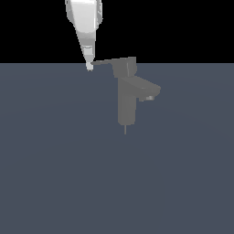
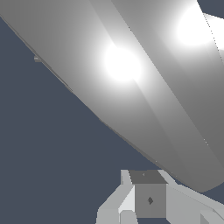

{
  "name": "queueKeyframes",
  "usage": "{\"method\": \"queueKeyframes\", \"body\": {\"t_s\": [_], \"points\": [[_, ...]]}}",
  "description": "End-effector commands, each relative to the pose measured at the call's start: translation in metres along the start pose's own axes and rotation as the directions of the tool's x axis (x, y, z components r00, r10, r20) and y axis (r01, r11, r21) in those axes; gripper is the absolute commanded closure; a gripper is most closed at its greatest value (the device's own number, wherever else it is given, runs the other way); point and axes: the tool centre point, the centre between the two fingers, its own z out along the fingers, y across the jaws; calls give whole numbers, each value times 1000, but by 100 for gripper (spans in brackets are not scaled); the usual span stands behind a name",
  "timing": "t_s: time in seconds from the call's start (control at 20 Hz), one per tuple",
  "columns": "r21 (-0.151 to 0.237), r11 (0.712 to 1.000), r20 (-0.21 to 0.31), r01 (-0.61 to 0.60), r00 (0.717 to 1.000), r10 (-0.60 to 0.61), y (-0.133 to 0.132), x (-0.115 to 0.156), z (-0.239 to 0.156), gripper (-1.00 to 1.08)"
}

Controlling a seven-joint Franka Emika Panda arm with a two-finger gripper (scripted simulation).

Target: Turn on the faucet by rotating a designated handle.

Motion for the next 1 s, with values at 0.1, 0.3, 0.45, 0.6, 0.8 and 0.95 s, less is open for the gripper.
{"method": "queueKeyframes", "body": {"t_s": [0.1,0.3,0.45,0.6,0.8,0.95], "points": [[0,1000,0,-9,1000,9,16,17,-1,108],[1,1000,0,-8,1000,8,29,28,-2,108],[1,1000,1,-8,1000,8,39,37,-3,108],[2,1000,1,-8,1000,8,49,46,-3,108],[3,1000,1,-7,1000,7,63,58,-4,108],[4,1000,1,-7,1000,7,74,67,-5,108]]}}
